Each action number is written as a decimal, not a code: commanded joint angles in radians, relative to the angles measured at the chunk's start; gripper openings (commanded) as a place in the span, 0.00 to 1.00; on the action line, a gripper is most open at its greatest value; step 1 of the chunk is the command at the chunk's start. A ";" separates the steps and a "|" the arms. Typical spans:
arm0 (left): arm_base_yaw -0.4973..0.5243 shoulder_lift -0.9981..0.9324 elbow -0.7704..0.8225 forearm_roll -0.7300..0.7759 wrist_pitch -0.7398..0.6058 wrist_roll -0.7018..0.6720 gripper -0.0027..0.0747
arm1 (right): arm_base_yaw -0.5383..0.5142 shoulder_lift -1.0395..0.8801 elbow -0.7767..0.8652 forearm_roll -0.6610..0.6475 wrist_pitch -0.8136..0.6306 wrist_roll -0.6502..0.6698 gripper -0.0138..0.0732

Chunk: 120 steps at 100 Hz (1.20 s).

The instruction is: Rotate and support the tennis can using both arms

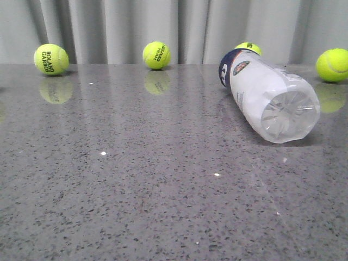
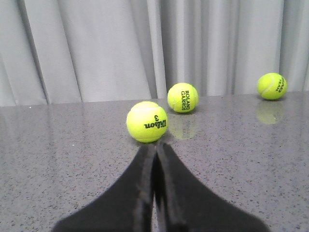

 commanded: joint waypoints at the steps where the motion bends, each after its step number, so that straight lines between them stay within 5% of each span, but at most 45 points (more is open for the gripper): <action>1: 0.000 -0.032 0.043 -0.001 -0.078 -0.008 0.01 | -0.003 -0.030 -0.020 -0.003 -0.101 -0.006 0.08; 17: 0.000 -0.032 0.043 -0.001 -0.078 -0.008 0.01 | -0.001 -0.023 -0.054 -0.003 -0.087 -0.006 0.08; 98: 0.000 -0.032 0.043 -0.001 -0.078 -0.008 0.01 | -0.001 0.601 -0.795 -0.004 0.647 -0.023 0.10; 107: 0.000 -0.032 0.043 -0.001 -0.078 -0.008 0.01 | -0.001 0.656 -0.827 -0.004 0.672 -0.023 0.19; 120: 0.000 -0.032 0.043 -0.001 -0.078 -0.008 0.01 | -0.001 0.703 -0.858 -0.004 0.688 -0.023 0.48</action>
